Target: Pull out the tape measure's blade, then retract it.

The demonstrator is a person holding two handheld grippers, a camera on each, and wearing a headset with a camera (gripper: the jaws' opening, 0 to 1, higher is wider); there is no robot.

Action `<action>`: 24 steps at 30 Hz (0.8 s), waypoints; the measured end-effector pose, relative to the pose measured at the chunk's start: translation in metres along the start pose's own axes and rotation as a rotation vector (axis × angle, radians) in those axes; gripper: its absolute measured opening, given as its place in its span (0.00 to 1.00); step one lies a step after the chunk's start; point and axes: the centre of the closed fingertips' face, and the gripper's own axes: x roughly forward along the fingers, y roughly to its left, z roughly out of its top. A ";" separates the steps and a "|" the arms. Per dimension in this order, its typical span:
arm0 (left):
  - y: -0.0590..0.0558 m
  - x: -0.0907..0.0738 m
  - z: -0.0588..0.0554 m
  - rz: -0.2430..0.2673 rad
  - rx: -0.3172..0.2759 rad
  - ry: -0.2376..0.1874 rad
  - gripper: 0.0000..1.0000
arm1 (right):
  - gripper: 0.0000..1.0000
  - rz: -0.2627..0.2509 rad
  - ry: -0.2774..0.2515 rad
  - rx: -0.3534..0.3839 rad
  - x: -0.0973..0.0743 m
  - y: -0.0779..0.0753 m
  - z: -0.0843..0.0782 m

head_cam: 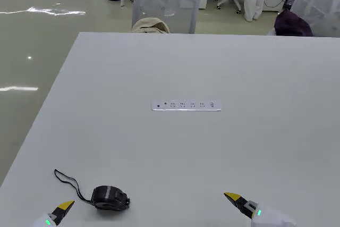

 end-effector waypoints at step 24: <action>0.003 0.000 0.000 0.004 0.008 0.009 0.99 | 0.90 0.004 0.007 0.002 0.005 -0.002 0.002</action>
